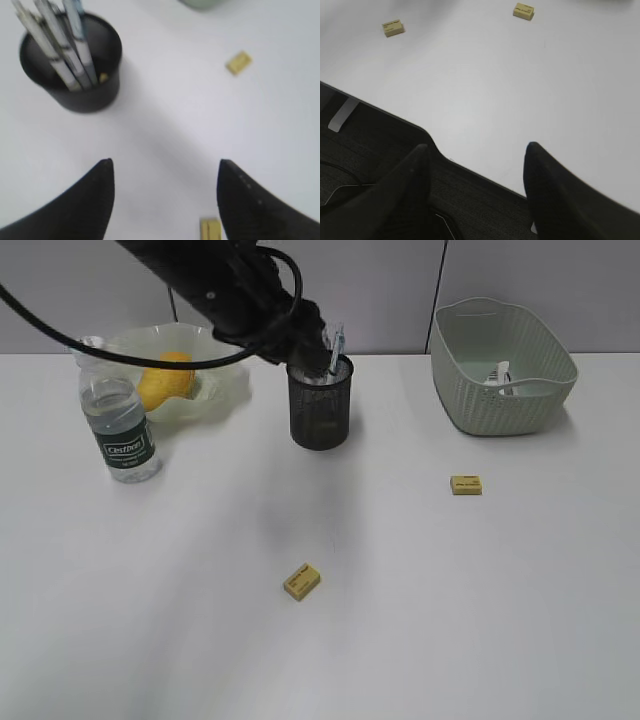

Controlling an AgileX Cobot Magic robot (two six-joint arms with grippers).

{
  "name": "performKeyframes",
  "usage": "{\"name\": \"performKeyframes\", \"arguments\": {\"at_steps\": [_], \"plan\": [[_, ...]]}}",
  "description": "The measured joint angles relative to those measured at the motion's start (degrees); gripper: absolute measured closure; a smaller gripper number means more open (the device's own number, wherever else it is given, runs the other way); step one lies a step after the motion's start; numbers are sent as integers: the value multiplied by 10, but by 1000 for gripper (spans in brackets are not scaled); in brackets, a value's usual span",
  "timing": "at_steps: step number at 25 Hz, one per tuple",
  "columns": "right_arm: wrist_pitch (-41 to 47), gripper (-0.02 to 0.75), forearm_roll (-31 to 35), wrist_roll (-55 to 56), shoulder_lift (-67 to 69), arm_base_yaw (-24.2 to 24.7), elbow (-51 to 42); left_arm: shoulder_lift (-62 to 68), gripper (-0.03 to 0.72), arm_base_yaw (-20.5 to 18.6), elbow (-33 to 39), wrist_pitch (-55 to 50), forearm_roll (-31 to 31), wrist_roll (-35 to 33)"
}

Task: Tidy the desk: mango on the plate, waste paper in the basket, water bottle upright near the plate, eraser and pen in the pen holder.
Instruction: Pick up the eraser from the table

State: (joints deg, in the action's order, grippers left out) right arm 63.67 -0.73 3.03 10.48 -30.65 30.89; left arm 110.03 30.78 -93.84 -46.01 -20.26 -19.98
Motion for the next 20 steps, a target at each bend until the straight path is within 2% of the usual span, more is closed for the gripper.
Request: {"name": "performKeyframes", "arguments": {"at_steps": [4, 6, 11, 15, 20], "plan": [[0, 272, -1, 0, 0, 0, 0, -34, 198, 1, 0, -166, 45, 23], [0, 272, -1, 0, 0, 0, 0, -48, 198, 1, 0, -213, 71, 42], [0, 272, -1, 0, 0, 0, 0, -87, 198, 1, 0, -235, 153, 131], [0, 272, -1, 0, 0, 0, 0, -135, 198, 1, 9, -235, 167, 167], [0, 272, -1, 0, 0, 0, 0, -223, 198, 1, 106, -235, 167, 182]]}}
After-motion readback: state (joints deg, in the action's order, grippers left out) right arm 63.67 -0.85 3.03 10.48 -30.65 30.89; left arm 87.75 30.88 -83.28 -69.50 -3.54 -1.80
